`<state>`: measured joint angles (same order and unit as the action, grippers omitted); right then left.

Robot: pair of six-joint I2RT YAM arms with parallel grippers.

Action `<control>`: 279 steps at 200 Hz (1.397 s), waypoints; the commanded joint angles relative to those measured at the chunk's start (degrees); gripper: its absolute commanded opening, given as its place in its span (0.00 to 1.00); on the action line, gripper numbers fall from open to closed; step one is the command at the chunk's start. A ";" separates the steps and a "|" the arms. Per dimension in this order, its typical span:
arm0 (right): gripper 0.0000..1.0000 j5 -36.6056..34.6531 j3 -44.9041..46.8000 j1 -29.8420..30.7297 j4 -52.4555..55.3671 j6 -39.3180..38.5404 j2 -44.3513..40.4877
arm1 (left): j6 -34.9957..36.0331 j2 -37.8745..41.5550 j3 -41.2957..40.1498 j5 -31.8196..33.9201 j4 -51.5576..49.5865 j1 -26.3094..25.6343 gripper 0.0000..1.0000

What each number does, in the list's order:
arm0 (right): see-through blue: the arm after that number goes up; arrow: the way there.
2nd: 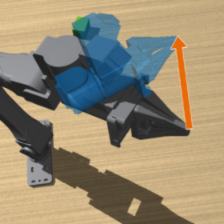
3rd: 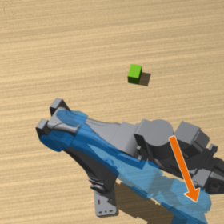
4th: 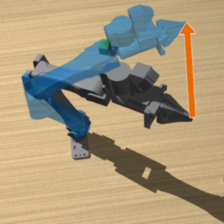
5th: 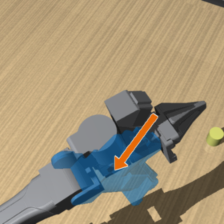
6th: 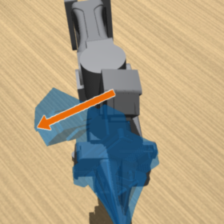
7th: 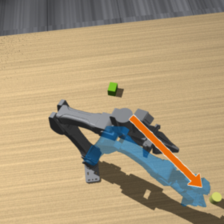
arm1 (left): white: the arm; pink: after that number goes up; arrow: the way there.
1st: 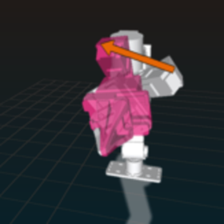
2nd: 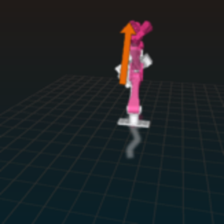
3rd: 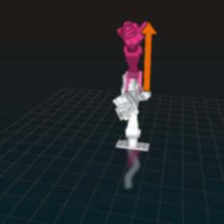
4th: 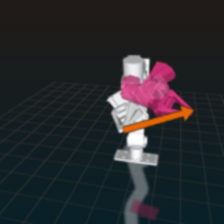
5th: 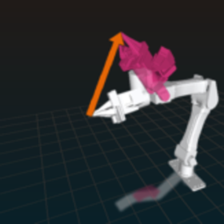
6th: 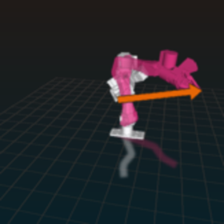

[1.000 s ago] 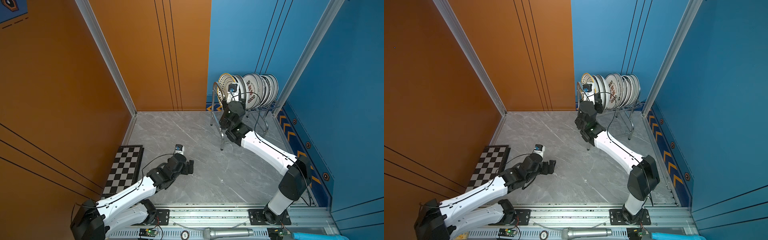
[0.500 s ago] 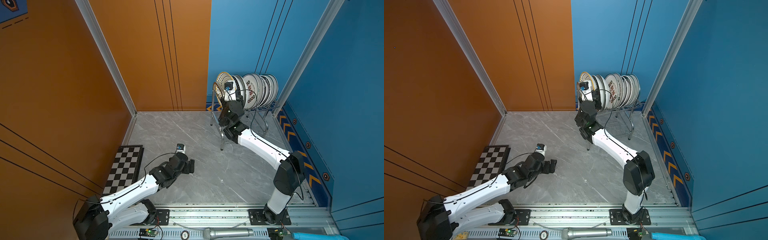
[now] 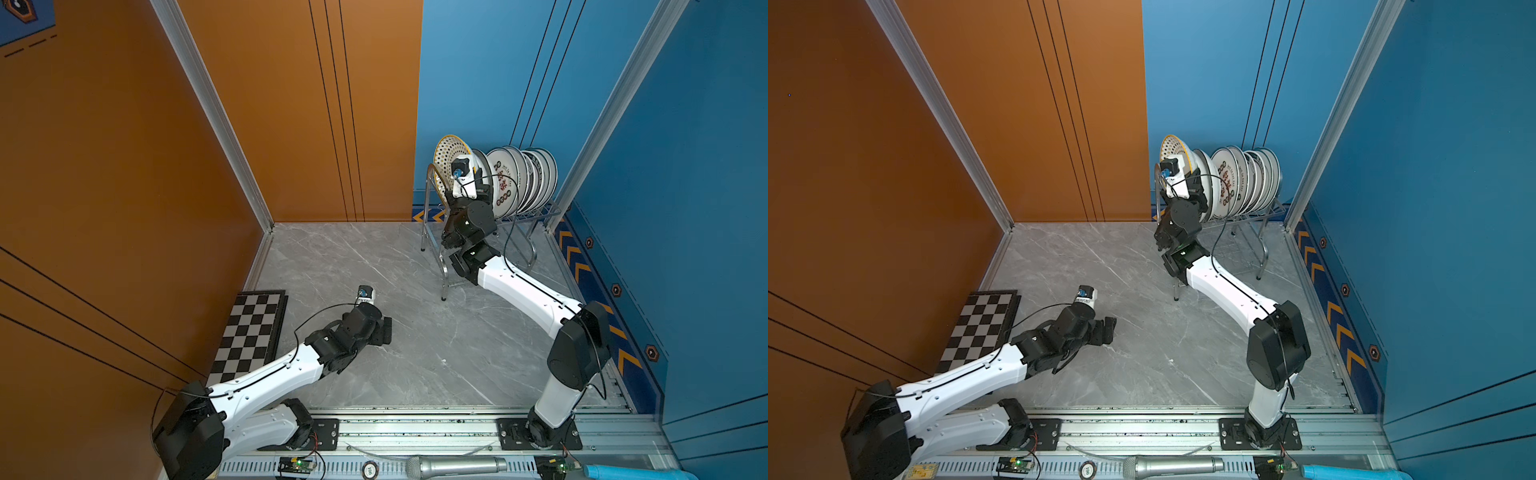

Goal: Unload the plates from the dish rack
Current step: Pick up the plate from the dish rack.

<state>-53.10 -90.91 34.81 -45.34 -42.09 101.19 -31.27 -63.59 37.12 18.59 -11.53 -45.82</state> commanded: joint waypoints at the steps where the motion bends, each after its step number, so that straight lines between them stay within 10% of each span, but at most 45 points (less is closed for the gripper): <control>1: 0.00 1.66 -4.97 -1.48 -11.51 -2.03 -0.94 | 0.92 -0.46 1.73 1.50 -0.34 -0.88 0.90; 279: 0.00 4.06 -6.39 -0.90 -22.24 -6.09 -3.79 | 1.12 -5.67 6.56 3.96 0.22 -4.27 0.89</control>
<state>-50.54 -94.43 34.17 -58.35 -48.88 103.24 -30.87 -69.01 41.82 20.99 -11.31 -49.04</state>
